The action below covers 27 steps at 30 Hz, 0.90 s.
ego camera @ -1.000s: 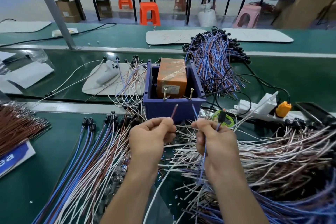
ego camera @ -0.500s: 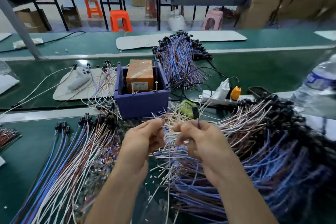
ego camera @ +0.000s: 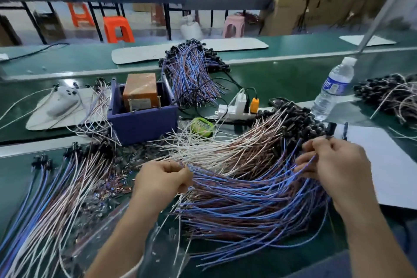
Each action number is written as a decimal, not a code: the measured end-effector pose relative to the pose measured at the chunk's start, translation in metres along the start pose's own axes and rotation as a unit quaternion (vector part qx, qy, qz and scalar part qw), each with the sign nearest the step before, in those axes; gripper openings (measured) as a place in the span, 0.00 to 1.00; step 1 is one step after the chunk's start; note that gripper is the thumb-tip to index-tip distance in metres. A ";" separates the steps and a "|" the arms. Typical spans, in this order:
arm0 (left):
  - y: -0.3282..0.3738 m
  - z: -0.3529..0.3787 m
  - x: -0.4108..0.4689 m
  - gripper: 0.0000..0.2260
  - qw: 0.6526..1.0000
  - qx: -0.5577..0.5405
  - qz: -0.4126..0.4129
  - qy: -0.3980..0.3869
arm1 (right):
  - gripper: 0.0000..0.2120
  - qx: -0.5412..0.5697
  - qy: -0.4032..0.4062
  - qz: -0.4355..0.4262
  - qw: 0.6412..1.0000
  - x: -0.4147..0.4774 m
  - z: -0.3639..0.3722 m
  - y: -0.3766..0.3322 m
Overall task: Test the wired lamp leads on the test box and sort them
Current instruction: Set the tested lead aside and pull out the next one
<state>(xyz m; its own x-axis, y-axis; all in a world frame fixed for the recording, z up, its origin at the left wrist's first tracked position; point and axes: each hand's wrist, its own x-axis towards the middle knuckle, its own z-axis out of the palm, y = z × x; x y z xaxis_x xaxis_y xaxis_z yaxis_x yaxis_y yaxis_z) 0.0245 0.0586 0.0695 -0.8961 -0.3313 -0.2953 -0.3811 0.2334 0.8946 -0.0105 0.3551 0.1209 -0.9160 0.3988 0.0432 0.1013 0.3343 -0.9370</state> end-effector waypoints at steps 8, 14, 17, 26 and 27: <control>0.016 0.021 -0.007 0.07 0.973 0.230 0.024 -0.005 | 0.22 -0.279 0.054 -0.064 0.957 0.025 -0.006 0.018; 0.012 0.031 -0.002 0.11 0.974 0.222 -0.009 0.032 | 0.23 -0.260 0.060 -0.109 0.957 0.029 0.005 0.036; 0.009 0.032 0.001 0.12 0.966 0.253 -0.023 0.048 | 0.28 -0.310 0.050 -0.124 0.941 0.027 0.006 0.042; 0.000 -0.004 0.002 0.16 0.971 0.200 -0.025 0.125 | 0.33 -0.298 0.000 -0.198 0.934 -0.013 0.036 0.020; -0.002 -0.014 0.002 0.15 0.970 0.192 -0.028 0.145 | 0.32 -0.273 -0.044 -0.211 0.938 -0.020 0.051 0.014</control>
<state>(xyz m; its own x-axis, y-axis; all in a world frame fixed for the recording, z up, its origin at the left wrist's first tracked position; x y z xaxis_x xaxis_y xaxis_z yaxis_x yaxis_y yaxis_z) 0.0263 0.0450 0.0719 -0.7909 -0.5834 -0.1844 -0.5345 0.5122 0.6723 -0.0109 0.3080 0.0892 -0.9454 0.0686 0.3185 -0.1158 0.8431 -0.5251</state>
